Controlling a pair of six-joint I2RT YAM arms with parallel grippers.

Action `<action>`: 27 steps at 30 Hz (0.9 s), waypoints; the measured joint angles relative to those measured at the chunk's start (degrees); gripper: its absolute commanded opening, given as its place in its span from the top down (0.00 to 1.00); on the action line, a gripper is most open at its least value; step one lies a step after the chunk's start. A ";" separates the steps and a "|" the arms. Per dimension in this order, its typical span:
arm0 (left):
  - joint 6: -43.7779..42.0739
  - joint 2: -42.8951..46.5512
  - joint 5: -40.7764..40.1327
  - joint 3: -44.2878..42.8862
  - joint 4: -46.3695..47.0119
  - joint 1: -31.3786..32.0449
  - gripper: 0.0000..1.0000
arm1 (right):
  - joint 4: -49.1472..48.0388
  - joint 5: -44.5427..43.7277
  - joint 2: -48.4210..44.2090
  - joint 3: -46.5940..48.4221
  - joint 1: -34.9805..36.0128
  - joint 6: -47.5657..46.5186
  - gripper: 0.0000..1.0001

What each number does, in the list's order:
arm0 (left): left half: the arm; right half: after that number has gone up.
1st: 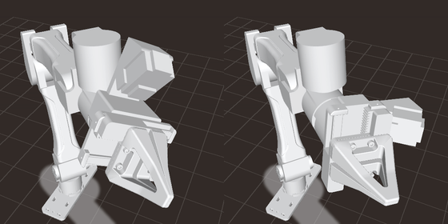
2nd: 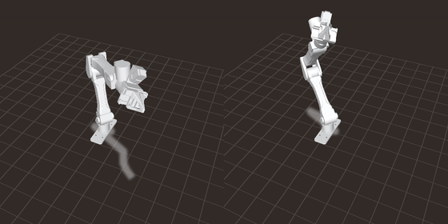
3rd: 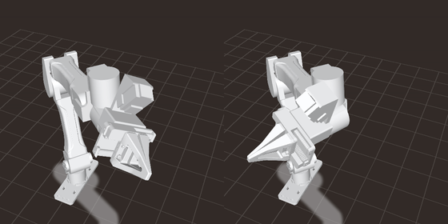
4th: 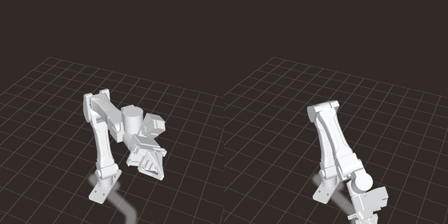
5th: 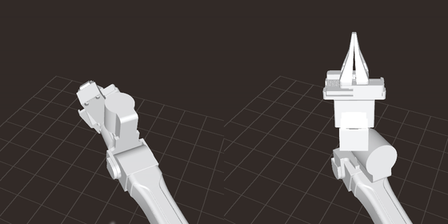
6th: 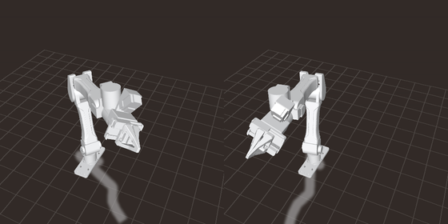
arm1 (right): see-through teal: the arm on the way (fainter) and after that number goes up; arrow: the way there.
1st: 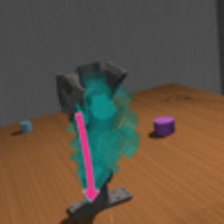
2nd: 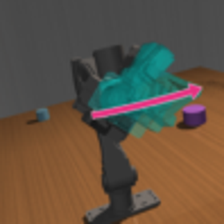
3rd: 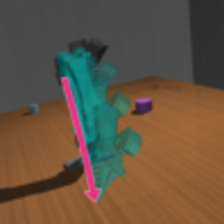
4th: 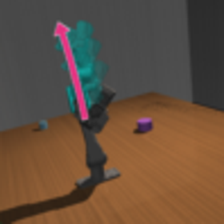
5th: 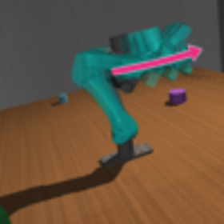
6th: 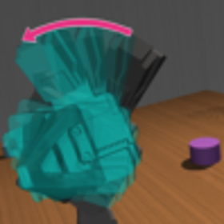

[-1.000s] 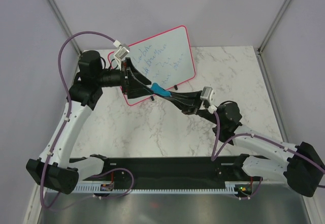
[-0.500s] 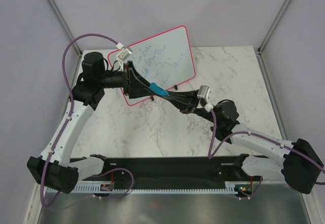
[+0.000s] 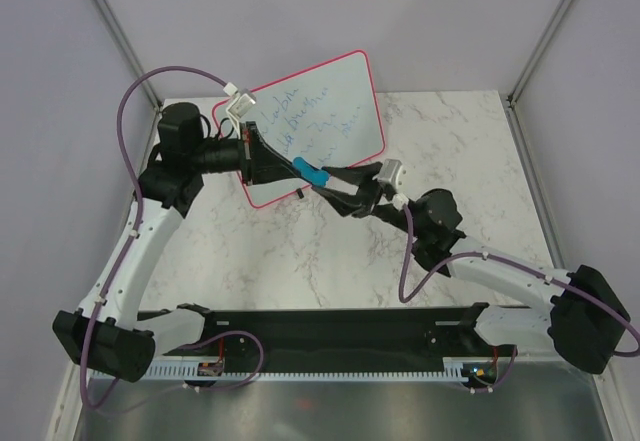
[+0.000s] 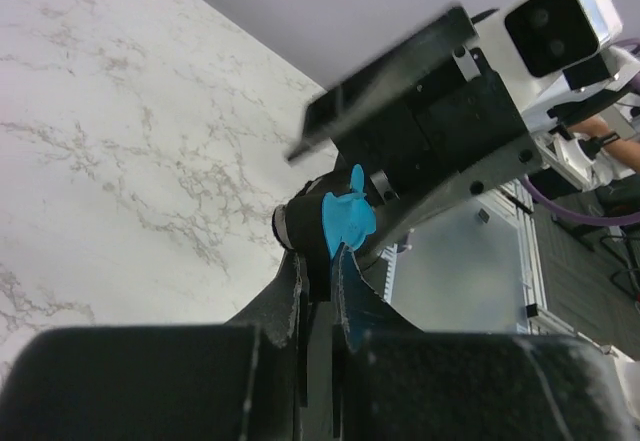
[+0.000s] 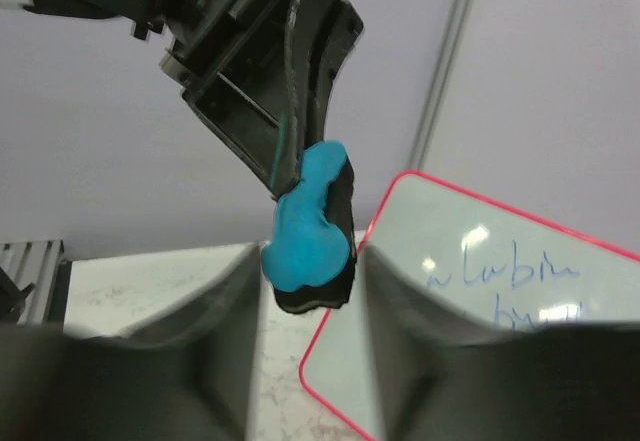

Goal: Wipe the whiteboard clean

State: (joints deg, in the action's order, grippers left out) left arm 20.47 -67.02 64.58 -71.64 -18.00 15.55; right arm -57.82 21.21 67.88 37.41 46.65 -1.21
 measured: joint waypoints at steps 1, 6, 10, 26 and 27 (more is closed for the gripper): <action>-0.55 0.17 -1.38 0.04 -0.39 -0.09 0.98 | 1.62 -0.31 0.28 0.90 0.00 -0.39 0.07; -6.34 2.05 -9.55 0.04 -5.66 1.22 0.98 | 19.50 -9.62 1.38 8.63 0.39 -2.78 0.02; -13.03 3.32 -17.42 0.26 -7.82 1.55 0.98 | 30.27 -16.83 -0.76 9.68 2.03 -4.42 0.02; -23.78 3.65 -29.83 3.08 -10.73 4.85 0.98 | 47.28 -33.11 8.59 21.88 10.62 -13.60 0.26; -24.04 3.65 -30.05 3.08 -10.82 4.92 0.98 | 47.67 -32.68 9.46 22.99 10.60 -13.62 0.27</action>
State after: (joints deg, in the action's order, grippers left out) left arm -3.57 -63.37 34.52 -68.55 -28.82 20.47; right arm -10.15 -11.46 77.34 60.40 57.25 -14.83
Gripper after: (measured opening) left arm 0.075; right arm 0.748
